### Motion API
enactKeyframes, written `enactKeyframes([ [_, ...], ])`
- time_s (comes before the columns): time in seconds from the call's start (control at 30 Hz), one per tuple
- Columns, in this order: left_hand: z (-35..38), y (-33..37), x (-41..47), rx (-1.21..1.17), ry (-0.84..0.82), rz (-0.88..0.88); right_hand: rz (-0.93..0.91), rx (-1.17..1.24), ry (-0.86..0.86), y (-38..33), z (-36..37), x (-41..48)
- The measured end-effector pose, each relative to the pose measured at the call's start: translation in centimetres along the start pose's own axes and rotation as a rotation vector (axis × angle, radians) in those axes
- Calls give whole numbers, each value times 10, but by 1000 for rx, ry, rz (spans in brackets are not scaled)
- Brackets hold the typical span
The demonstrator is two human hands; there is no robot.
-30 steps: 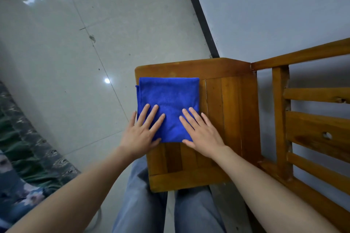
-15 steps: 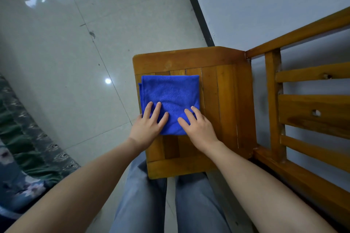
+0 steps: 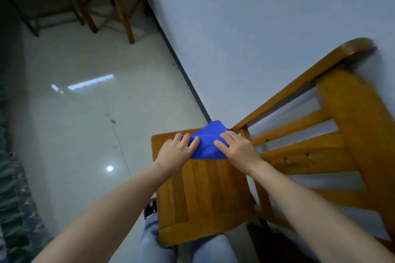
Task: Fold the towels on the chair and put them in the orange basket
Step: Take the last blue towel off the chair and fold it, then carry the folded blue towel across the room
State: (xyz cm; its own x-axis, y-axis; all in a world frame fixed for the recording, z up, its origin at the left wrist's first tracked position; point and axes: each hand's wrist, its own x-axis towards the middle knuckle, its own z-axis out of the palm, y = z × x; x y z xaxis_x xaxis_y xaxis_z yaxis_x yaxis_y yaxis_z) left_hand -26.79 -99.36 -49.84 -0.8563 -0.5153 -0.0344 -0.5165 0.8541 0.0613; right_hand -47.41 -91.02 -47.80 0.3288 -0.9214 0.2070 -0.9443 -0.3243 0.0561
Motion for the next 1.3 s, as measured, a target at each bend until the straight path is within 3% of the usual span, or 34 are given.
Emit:
enactKeyframes([
  [0.33, -247, -61, 81, 311, 387, 45, 25, -301, 325, 68, -214, 113],
  [0.6, -367, -68, 92, 427, 640, 120, 17, -528, 521, 74, -330, 140],
  [0.9, -412, -39, 81, 495, 786, 153, -30, -643, 587, 76, -383, 122],
  [1.07, -413, -23, 43, 558, 810, 61, -135, -575, 620, 67, -383, 124],
  [1.3, -373, 19, -49, 617, 734, -197, -409, -392, 632, 27, -354, 120],
])
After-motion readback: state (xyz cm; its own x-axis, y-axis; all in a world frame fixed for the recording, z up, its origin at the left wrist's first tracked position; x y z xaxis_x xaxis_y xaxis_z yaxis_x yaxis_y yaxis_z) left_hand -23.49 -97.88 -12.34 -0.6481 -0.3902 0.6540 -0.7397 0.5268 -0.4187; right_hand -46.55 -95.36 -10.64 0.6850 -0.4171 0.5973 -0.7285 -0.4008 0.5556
